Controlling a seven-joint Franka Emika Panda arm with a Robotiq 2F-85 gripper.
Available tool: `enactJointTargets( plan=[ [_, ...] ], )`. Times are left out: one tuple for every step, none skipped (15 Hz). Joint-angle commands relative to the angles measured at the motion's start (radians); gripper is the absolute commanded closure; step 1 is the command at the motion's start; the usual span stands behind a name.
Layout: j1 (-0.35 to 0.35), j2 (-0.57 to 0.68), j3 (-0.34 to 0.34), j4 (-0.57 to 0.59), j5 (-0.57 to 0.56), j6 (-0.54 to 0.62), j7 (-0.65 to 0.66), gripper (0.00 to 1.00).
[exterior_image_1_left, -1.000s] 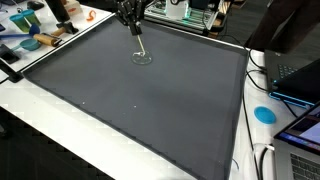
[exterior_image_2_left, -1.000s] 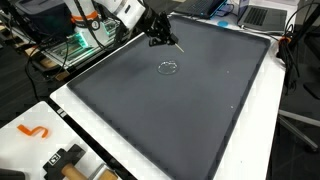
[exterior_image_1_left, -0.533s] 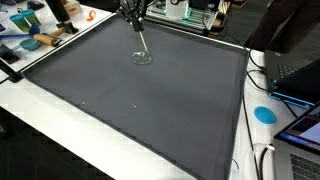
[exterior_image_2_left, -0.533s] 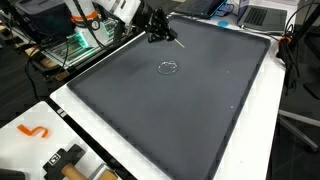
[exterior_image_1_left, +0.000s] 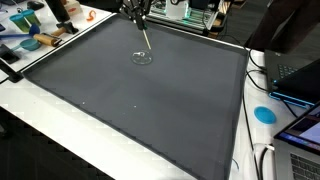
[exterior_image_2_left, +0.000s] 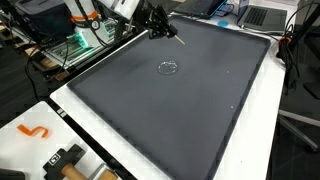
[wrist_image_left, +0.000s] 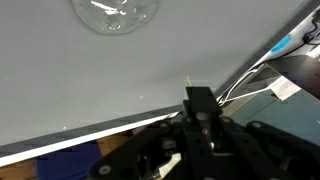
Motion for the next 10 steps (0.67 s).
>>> enactJointTargets(
  plan=[
    [0.023, -0.044, -0.002, -0.03, 0.014, 0.02, 0.01, 0.97],
    [0.026, -0.046, 0.001, -0.028, 0.011, 0.026, 0.02, 0.97],
    [0.029, -0.051, 0.003, -0.027, 0.007, 0.032, 0.029, 0.97],
    [0.034, -0.053, 0.008, -0.025, 0.0, 0.048, 0.051, 0.97],
    [0.038, -0.056, 0.013, -0.023, -0.006, 0.067, 0.072, 0.97],
    [0.042, -0.06, 0.017, -0.022, -0.009, 0.079, 0.088, 0.97],
    [0.049, -0.06, 0.024, -0.02, -0.019, 0.104, 0.116, 0.97],
    [0.054, -0.06, 0.03, -0.018, -0.032, 0.123, 0.145, 0.97],
    [0.06, -0.06, 0.036, -0.015, -0.044, 0.14, 0.172, 0.97],
    [0.066, -0.058, 0.043, -0.011, -0.062, 0.157, 0.205, 0.97]
  ],
)
